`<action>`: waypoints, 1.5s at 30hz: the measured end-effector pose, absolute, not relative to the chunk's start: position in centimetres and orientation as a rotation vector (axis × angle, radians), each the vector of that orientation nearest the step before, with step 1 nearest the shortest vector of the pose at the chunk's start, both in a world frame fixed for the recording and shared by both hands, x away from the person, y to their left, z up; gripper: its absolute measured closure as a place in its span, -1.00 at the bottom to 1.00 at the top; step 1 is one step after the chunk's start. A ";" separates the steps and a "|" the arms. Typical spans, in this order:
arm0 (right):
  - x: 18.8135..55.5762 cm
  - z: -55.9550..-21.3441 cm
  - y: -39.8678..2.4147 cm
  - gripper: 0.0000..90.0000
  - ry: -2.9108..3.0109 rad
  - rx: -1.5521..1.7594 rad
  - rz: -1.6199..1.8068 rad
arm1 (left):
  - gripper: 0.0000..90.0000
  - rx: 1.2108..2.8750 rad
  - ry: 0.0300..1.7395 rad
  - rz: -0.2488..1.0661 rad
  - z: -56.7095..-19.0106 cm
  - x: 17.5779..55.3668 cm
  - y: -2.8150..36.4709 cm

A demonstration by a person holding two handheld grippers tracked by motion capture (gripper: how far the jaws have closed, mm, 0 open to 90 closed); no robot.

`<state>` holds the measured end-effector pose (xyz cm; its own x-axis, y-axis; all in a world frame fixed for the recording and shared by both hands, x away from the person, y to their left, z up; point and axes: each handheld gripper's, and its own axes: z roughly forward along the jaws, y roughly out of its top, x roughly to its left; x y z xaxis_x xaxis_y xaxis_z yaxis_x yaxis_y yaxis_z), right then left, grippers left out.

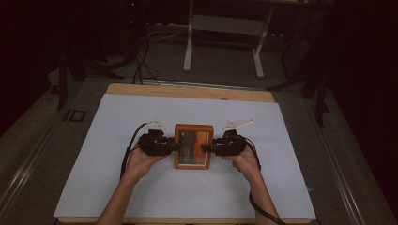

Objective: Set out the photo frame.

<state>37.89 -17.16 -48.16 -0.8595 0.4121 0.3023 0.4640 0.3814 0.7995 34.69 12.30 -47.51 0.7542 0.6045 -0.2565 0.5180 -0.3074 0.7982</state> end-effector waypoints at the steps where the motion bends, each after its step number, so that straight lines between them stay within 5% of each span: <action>1: 37.9 -48.2 -17.2 0.33 -2.562 -0.819 -1.512 | 0.37 1.970 0.852 0.113 -47.6 34.8 12.3; 40: 38.2 -48.9 -18.0 0.27 -2.492 -0.853 -1.552 | 0.35 1.965 0.893 0.101 -47.8 35.1 12.5; 45: 38.3 -48.6 -18.3 0.39 -2.497 -0.863 -1.564 | 0.41 1.959 0.902 0.096 -47.8 35.0 12.6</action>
